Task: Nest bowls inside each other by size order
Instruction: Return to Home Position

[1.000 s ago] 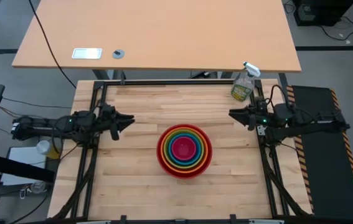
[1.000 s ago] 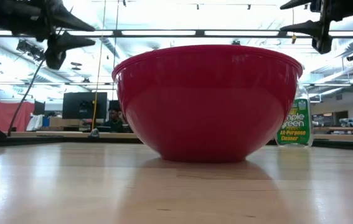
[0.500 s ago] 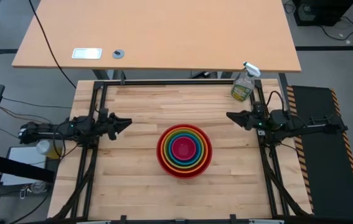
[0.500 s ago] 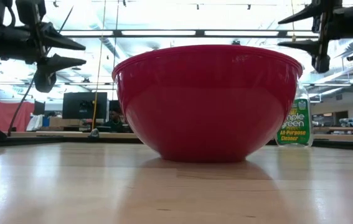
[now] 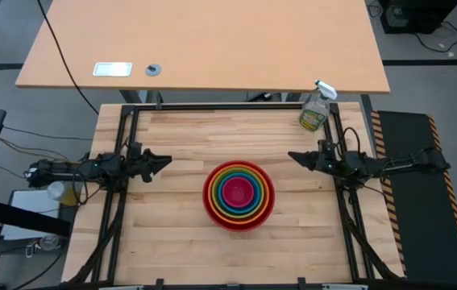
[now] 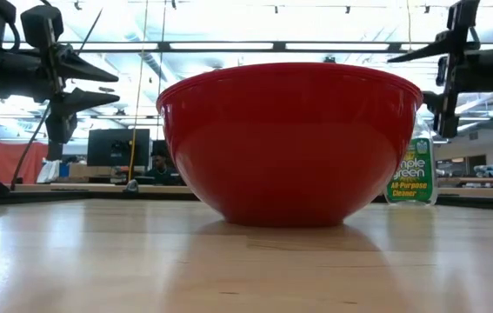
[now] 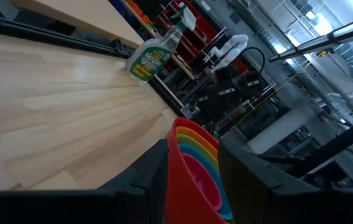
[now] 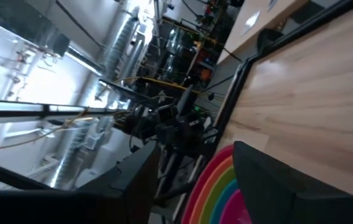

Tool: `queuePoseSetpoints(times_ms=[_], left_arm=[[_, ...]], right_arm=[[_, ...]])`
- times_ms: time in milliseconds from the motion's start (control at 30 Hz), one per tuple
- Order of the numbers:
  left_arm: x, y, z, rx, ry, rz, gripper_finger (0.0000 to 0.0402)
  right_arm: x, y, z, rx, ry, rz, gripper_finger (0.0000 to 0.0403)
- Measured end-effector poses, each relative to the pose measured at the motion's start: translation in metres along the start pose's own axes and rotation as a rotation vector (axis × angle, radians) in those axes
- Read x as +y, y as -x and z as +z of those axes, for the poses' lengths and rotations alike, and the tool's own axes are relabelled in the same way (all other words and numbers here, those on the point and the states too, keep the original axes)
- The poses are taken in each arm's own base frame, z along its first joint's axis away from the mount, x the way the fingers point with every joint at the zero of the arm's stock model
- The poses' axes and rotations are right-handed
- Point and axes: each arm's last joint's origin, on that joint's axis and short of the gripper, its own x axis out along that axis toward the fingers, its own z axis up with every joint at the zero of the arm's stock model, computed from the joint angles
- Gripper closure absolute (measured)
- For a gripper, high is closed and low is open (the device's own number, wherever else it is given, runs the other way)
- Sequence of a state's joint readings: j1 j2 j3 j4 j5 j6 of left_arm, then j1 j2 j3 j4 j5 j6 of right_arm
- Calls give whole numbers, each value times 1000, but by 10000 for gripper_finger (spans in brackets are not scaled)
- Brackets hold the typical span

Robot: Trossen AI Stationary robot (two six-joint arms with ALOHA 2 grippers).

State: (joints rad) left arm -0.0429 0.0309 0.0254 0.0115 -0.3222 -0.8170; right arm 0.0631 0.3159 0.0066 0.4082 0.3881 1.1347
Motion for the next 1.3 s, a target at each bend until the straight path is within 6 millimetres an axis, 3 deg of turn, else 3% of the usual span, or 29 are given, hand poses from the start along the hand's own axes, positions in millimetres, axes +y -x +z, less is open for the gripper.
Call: queuePoseSetpoints(times_ms=[267,400,467,567,667,767,1300], left_arm=[[1,0,1,-26,-44,27,260],[1,0,1,-19,-228,27,260],[1,0,1,-16,-399,29,260],[1,0,0,-13,-593,30,260],[1,0,0,-12,-673,31,260],[1,0,0,-11,-677,30,260],[1,0,0,-10,-669,29,260]], right_arm=[[-2,0,0,-31,88,-30,192],[-2,0,0,-29,153,-33,192],[-4,0,-1,-7,298,-47,192],[-11,1,-4,52,707,-104,192],[-16,1,-6,113,1079,-131,192],[-16,1,-6,134,1259,-127,192],[-16,1,-6,128,1289,-120,192]])
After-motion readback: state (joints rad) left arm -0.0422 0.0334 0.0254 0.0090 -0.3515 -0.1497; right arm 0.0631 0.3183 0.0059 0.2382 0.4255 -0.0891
